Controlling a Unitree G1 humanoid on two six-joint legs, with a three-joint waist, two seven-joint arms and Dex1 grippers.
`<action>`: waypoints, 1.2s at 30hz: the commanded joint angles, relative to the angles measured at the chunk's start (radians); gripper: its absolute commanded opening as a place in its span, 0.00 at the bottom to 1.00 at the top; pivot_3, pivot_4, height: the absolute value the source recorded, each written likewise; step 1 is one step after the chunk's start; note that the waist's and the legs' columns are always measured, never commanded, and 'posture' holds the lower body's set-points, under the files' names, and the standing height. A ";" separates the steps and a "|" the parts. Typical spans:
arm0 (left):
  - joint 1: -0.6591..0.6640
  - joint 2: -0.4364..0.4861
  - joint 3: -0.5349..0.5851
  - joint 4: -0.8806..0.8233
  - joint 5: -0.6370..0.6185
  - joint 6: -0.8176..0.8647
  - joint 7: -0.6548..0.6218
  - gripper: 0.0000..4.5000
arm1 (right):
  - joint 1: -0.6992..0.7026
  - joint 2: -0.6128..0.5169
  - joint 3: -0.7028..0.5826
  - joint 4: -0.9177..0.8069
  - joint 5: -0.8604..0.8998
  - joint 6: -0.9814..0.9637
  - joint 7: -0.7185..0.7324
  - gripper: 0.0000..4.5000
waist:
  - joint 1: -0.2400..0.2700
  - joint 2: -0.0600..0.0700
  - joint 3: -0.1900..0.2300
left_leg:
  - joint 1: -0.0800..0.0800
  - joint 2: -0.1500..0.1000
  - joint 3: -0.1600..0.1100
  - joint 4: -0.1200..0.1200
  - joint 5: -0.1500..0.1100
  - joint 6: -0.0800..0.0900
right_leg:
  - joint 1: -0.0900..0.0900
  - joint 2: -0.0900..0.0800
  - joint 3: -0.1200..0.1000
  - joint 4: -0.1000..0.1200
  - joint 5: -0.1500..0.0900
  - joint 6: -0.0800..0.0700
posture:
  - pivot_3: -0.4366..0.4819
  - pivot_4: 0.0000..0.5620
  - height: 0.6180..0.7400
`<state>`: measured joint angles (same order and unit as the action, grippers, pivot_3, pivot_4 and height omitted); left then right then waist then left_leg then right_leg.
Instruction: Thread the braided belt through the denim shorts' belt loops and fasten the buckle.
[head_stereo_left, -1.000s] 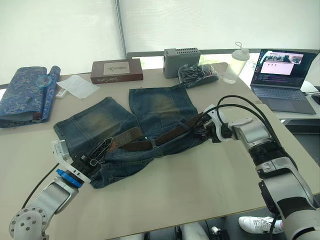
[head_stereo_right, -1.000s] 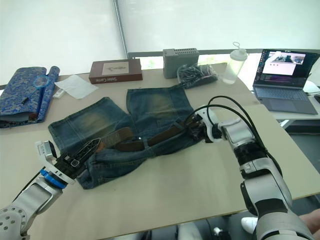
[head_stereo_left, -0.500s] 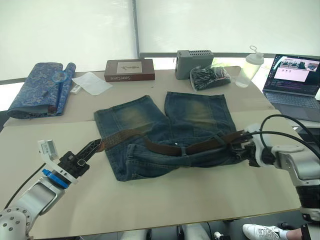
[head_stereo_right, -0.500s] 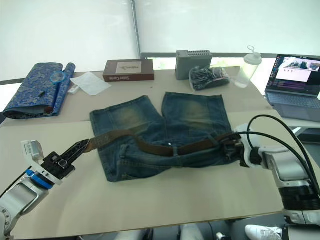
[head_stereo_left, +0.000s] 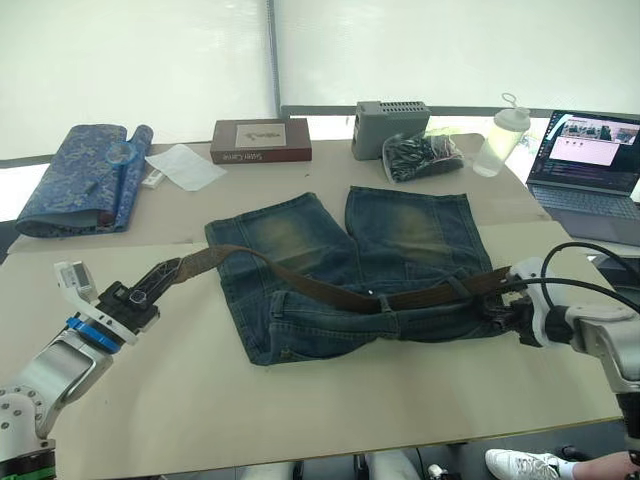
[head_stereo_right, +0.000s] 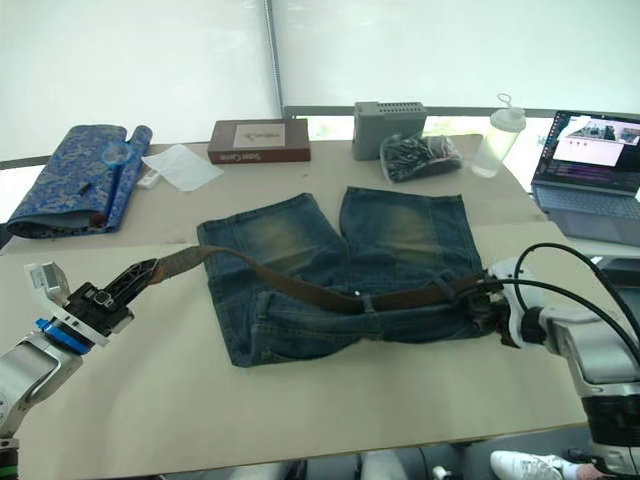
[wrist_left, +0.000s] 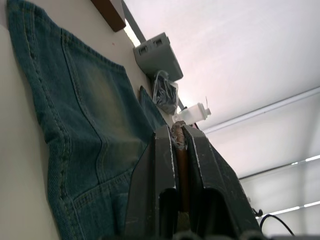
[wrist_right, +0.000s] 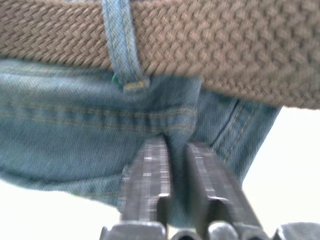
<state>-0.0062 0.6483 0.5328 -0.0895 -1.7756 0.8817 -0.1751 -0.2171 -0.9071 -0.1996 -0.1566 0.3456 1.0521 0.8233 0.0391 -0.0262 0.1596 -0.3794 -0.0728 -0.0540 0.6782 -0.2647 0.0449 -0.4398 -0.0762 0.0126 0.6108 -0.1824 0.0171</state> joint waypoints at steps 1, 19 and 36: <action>-0.023 0.016 -0.042 -0.059 -0.023 0.055 -0.032 0.00 | 0.020 -0.028 -0.159 -0.156 0.155 0.094 0.071 0.55 | -0.002 0.001 0.000 | 0.000 0.000 0.000 0.000 0.000 0.000 | 0.000 0.000 0.000 0.000 0.000 0.000 | 0.48 0.27 1.00; -0.305 -0.249 -0.350 -0.032 0.030 0.058 0.013 0.00 | -0.255 0.765 -0.035 -0.330 0.517 0.368 -0.467 0.60 | -0.021 0.002 0.002 | -0.003 -0.002 0.000 -0.001 0.004 -0.007 | -0.005 0.000 0.001 0.001 0.003 -0.001 | 0.48 0.27 1.00; -0.233 -0.253 -0.331 -0.080 0.013 0.073 0.030 0.00 | -0.266 0.957 -0.165 -0.247 0.714 0.307 -0.645 0.60 | -0.048 0.003 0.002 | -0.008 -0.003 0.001 0.000 0.003 -0.004 | -0.016 0.003 0.004 0.011 0.005 -0.002 | 0.48 0.27 1.00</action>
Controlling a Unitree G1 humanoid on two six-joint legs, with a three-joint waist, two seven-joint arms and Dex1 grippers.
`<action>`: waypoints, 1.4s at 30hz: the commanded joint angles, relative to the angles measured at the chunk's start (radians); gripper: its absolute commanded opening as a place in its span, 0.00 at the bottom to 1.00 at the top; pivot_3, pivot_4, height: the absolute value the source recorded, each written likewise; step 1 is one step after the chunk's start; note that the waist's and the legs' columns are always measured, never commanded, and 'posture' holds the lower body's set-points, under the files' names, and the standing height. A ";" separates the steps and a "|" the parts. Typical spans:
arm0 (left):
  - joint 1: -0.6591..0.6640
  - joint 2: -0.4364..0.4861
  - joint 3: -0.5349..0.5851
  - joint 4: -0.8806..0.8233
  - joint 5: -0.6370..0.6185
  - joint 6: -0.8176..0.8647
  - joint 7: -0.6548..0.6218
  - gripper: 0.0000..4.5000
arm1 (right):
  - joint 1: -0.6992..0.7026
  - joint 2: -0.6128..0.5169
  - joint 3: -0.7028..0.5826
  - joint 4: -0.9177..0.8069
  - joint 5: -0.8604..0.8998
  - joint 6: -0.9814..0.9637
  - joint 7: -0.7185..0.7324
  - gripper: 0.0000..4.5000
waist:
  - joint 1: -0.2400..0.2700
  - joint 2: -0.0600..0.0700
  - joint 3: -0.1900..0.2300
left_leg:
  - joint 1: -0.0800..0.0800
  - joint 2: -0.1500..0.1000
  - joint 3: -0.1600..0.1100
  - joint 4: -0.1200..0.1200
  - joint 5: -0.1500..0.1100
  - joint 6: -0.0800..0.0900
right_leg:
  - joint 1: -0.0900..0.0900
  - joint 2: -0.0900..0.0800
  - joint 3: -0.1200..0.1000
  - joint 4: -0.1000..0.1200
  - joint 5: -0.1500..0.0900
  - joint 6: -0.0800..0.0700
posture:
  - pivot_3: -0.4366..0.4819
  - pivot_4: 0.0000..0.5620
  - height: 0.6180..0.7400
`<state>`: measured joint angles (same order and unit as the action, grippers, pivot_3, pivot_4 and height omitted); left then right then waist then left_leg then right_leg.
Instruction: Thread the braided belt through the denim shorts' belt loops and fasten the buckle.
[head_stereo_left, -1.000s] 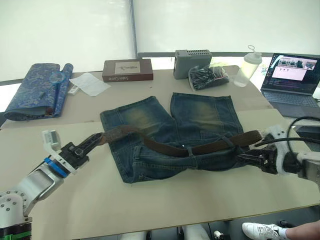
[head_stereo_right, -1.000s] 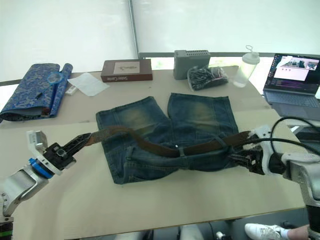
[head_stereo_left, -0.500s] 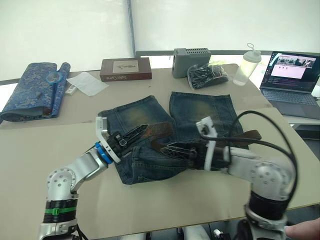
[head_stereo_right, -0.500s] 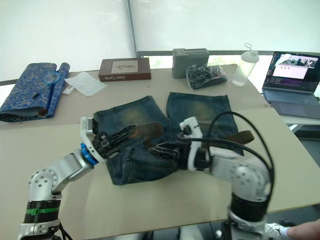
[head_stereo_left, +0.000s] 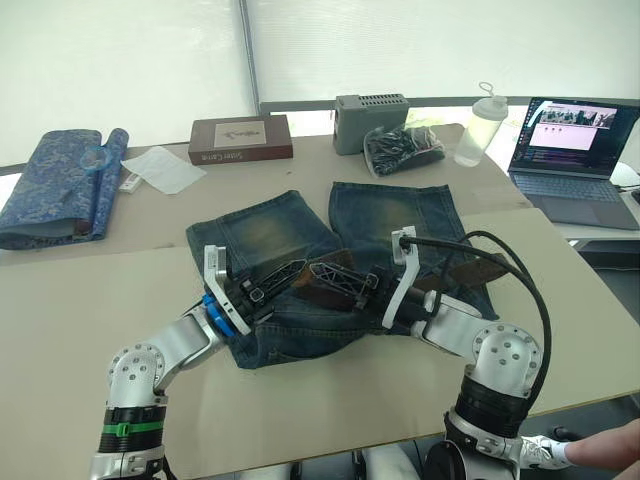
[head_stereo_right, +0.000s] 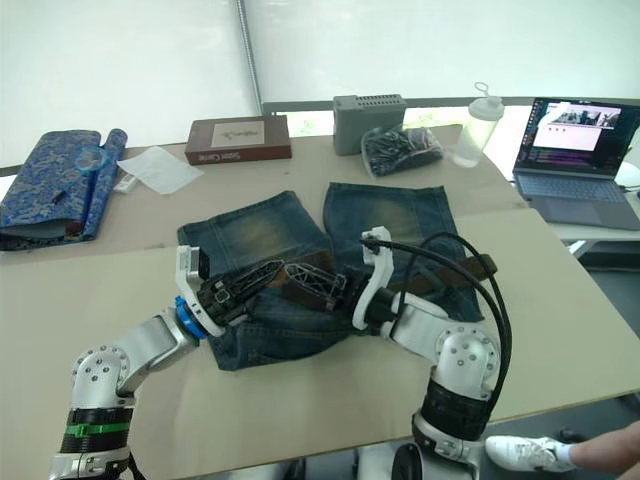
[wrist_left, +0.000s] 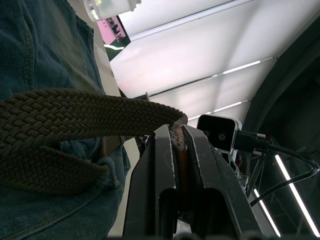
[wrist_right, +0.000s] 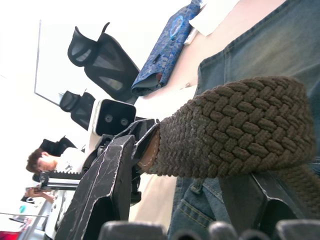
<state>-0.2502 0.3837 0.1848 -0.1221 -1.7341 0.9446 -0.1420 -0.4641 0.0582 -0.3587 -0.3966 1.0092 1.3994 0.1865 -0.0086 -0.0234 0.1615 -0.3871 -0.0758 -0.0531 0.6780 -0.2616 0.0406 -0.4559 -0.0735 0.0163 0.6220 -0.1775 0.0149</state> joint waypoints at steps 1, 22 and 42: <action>0.014 0.015 0.018 -0.050 -0.028 0.009 -0.004 0.00 | -0.022 -0.013 -0.002 0.002 0.050 -0.046 -0.010 0.60 | -0.001 0.000 0.000 | 0.000 0.000 0.000 0.000 0.000 0.000 | 0.000 0.000 0.000 0.000 0.000 0.000 | 0.48 0.27 1.00; 0.086 0.135 0.075 -0.168 0.115 -0.020 -0.075 0.37 | -0.030 -0.082 0.144 0.048 0.047 -0.146 -0.029 0.00 | -0.004 0.000 0.000 | 0.000 0.000 0.001 0.000 0.000 0.000 | 0.000 0.001 0.000 0.000 0.000 0.000 | 0.48 0.27 1.00; 0.373 0.373 0.210 -0.301 0.557 -0.130 -0.342 0.68 | -0.005 -0.223 0.312 0.098 -0.101 -0.248 0.047 0.00 | -0.017 0.010 0.005 | 0.002 -0.023 -0.047 -0.003 0.008 0.001 | 0.015 -0.017 -0.041 -0.006 -0.010 0.003 | 0.48 0.27 1.00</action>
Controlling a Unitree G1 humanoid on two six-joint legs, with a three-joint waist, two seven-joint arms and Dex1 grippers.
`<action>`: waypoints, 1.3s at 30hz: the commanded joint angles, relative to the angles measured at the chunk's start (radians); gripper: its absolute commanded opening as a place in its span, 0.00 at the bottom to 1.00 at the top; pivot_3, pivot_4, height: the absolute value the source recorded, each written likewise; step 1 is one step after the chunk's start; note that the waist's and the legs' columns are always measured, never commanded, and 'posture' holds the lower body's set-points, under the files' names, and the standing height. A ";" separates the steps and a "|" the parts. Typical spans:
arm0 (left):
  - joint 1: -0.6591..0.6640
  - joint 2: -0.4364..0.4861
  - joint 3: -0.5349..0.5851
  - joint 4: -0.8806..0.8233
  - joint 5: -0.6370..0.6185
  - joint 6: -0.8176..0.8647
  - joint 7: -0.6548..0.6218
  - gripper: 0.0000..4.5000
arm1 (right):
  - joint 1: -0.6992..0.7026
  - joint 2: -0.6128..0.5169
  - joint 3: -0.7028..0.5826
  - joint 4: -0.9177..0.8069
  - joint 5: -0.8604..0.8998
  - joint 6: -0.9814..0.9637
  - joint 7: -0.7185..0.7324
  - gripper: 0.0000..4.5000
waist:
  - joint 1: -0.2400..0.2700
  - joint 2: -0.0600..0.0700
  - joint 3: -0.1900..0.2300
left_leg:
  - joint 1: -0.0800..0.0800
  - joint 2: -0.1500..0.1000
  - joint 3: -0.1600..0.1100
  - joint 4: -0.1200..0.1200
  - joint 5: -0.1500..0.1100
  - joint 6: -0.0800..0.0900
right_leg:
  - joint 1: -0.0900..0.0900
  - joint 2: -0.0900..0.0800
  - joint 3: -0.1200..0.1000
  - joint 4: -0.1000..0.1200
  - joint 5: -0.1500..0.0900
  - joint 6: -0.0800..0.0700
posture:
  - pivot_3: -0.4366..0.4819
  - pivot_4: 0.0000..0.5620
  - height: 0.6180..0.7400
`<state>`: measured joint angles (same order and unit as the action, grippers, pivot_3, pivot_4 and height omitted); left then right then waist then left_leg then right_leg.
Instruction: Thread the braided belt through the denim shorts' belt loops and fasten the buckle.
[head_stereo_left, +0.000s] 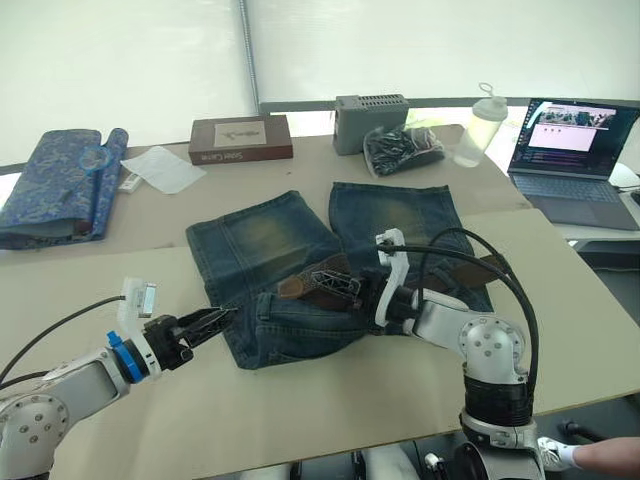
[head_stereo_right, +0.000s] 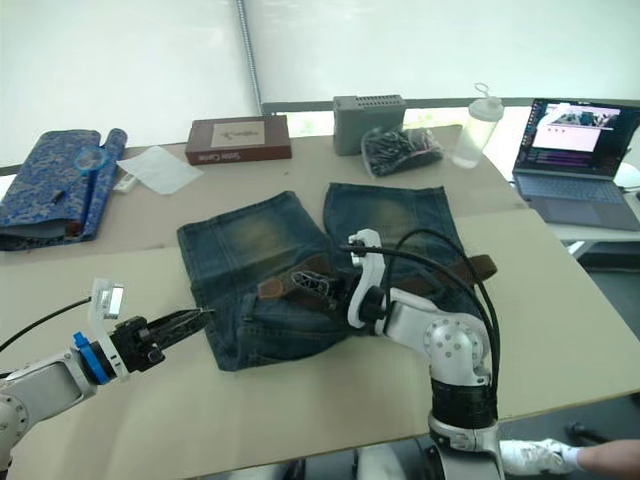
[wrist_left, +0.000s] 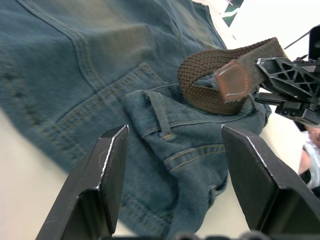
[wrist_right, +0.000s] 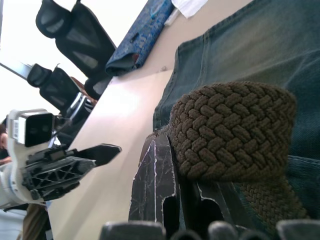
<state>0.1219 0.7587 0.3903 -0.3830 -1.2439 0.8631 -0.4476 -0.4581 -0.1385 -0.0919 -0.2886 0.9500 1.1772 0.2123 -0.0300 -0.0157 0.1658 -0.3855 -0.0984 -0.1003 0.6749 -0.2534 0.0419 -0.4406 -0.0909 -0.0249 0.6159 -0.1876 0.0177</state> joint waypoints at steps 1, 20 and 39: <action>0.007 0.001 -0.007 -0.048 0.107 -0.068 -0.057 0.68 | -0.015 -0.029 0.053 -0.005 -0.052 -0.027 0.022 0.00 | 0.014 0.001 0.001 | 0.001 0.001 0.002 0.000 -0.001 0.000 | -0.001 0.003 0.003 0.000 0.000 0.000 | 0.48 0.27 1.00; 0.074 -0.004 -0.190 -0.060 0.687 -0.527 -0.365 0.68 | -0.074 0.091 0.069 0.076 -0.167 0.061 -0.120 0.00 | 0.017 0.001 0.001 | 0.004 0.007 0.017 -0.010 0.001 -0.003 | -0.001 0.003 0.016 -0.002 0.002 -0.003 | 0.48 0.27 1.00; 0.058 -0.148 -0.106 0.035 0.478 -0.299 -0.297 0.68 | -0.172 0.319 -0.014 0.278 -0.161 0.145 -0.190 0.00 | 0.008 -0.001 -0.001 | 0.011 0.010 0.021 -0.013 0.001 -0.004 | 0.001 0.012 0.023 -0.001 0.003 -0.004 | 0.48 0.27 1.00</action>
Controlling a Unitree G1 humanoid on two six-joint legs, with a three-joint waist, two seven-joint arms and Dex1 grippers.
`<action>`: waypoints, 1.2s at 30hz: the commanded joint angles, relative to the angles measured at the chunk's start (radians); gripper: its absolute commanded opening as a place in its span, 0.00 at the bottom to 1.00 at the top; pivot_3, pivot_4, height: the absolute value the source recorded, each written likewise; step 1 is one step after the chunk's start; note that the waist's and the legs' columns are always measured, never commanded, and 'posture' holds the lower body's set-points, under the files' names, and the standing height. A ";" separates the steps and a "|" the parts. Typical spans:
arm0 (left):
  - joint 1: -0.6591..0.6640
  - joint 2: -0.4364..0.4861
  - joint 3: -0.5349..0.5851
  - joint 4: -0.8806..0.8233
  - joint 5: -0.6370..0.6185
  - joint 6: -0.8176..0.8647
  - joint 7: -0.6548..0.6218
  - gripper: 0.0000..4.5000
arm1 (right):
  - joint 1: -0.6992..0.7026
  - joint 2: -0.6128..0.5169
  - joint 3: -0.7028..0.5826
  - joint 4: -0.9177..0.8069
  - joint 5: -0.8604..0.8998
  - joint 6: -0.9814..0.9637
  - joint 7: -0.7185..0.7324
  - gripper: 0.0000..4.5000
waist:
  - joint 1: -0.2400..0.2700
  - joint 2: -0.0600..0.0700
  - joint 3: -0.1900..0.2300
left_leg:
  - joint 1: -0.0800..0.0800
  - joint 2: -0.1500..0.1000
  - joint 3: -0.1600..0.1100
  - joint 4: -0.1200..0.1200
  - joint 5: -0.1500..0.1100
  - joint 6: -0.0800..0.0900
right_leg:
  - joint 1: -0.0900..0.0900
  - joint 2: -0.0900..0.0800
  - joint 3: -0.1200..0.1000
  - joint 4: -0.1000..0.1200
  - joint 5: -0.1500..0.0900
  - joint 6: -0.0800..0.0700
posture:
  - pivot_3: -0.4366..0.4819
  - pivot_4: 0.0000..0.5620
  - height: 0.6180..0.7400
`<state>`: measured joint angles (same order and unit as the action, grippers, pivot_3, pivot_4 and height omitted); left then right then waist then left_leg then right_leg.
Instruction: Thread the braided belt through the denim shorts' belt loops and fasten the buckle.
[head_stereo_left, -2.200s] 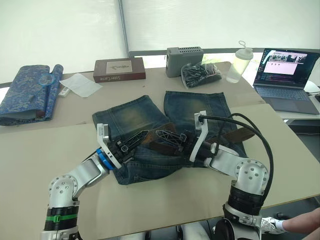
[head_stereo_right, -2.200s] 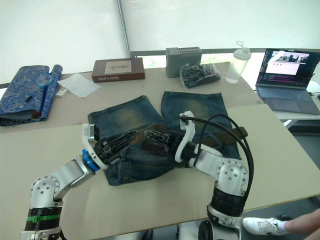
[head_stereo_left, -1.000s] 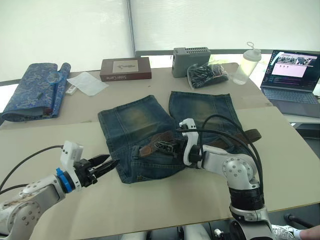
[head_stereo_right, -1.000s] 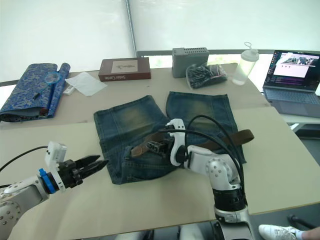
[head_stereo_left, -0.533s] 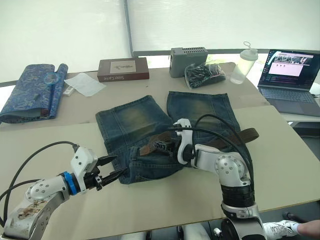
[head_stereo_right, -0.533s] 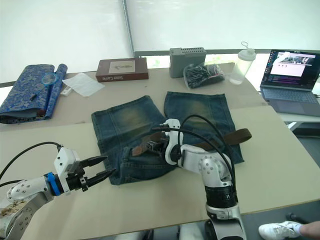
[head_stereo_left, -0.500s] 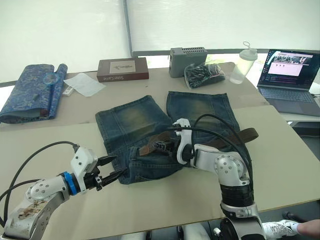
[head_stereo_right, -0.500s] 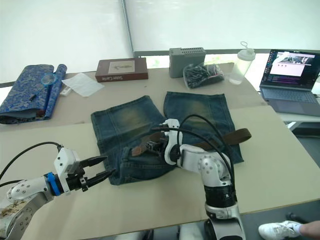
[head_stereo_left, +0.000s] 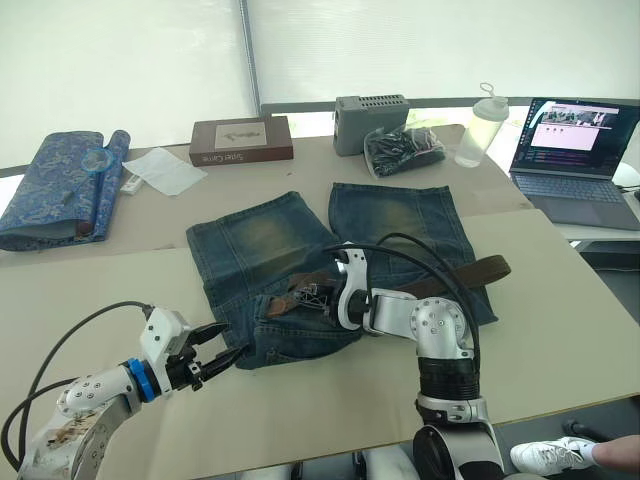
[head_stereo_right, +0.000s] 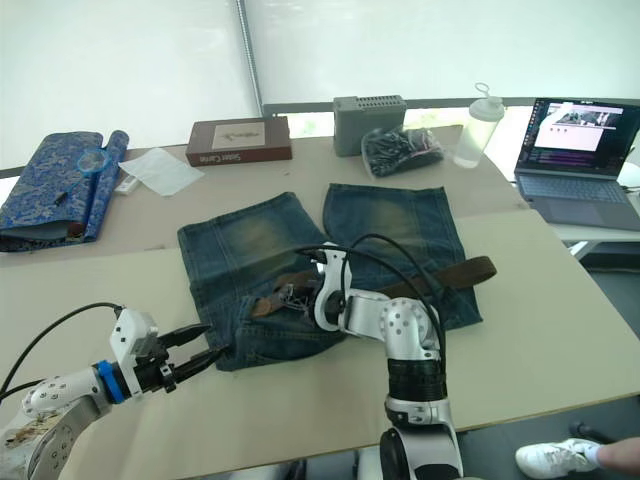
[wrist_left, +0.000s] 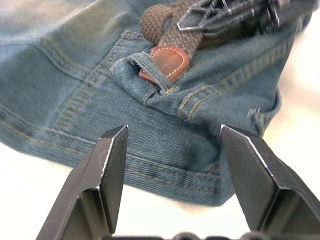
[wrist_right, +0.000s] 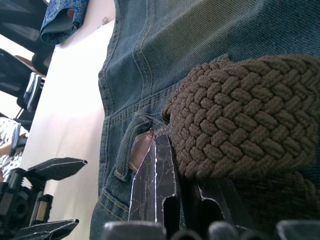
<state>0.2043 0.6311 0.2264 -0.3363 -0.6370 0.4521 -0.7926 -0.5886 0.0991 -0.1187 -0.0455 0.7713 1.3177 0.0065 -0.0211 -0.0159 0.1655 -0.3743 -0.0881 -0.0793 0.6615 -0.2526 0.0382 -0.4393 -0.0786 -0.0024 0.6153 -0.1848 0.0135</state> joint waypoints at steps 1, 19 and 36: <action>-0.032 -0.027 0.068 -0.011 -0.157 0.139 0.058 0.68 | -0.052 0.095 -0.003 0.048 0.032 0.007 0.016 0.00 | -0.003 -0.001 0.000 | 0.001 0.000 0.000 0.000 0.000 0.000 | 0.000 0.000 0.000 0.000 0.000 0.000 | 0.48 0.27 1.00; -0.039 -0.056 0.007 -0.069 -0.142 0.190 0.082 0.68 | -0.167 0.083 0.070 0.133 0.049 -0.095 0.043 0.00 | -0.025 -0.001 -0.001 | 0.003 0.001 0.004 -0.001 -0.001 0.000 | -0.001 0.001 0.007 0.001 0.000 0.000 | 0.48 0.27 1.00; -0.076 -0.185 -0.131 -0.103 -0.136 0.250 0.176 0.68 | -0.128 0.014 0.173 0.058 0.001 -0.062 0.087 0.00 | 0.005 -0.001 -0.001 | 0.003 0.000 0.006 -0.002 -0.002 0.001 | -0.001 0.001 0.010 0.000 0.001 0.001 | 0.48 0.27 1.00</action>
<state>0.1238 0.4484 0.0857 -0.4080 -0.7309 0.6868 -0.6112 -0.7070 0.0937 0.0111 0.0568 0.7852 1.2706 0.0656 -0.0157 -0.0168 0.1648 -0.3716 -0.0877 -0.0725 0.6599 -0.2546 0.0394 -0.4405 -0.0773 0.0080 0.6160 -0.1842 0.0146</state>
